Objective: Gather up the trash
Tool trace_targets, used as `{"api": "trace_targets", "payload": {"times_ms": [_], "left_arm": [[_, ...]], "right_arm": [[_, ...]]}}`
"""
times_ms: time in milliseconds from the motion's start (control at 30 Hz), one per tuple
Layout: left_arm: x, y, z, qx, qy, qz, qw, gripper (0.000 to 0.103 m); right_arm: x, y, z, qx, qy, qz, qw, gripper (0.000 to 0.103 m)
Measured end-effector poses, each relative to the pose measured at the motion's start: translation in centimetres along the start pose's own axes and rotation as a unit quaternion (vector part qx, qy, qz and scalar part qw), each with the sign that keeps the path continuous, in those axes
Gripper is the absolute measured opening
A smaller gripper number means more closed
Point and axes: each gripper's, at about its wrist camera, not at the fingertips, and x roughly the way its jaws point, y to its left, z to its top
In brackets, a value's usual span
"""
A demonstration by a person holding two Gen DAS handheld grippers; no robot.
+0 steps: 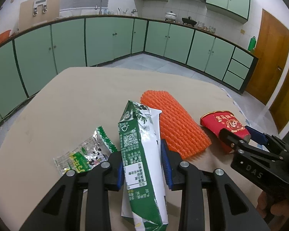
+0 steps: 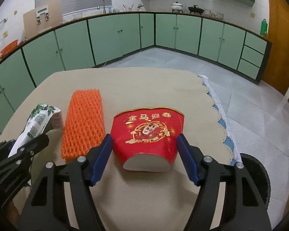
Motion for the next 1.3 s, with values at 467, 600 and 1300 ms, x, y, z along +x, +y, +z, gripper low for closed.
{"api": "trace_targets", "payload": {"times_ms": [467,600,1300], "left_arm": [[-3.2,-3.2,0.5,0.018,-0.022,-0.033,0.9991,0.032],[-3.5,-4.7,0.8,0.026,-0.023,-0.042,0.9985,0.032],[-2.7,-4.3,-1.4,0.031,0.005,-0.032,0.9990,0.032]], "right_arm": [[-6.8,-2.8,-0.4,0.022,-0.054,0.009,0.998,0.061],[-8.6,-4.3,-0.7,0.027,-0.061,0.005,0.998,0.060],[-5.5,-5.5,-4.2,0.061,0.033,0.032,0.997,0.074]]}}
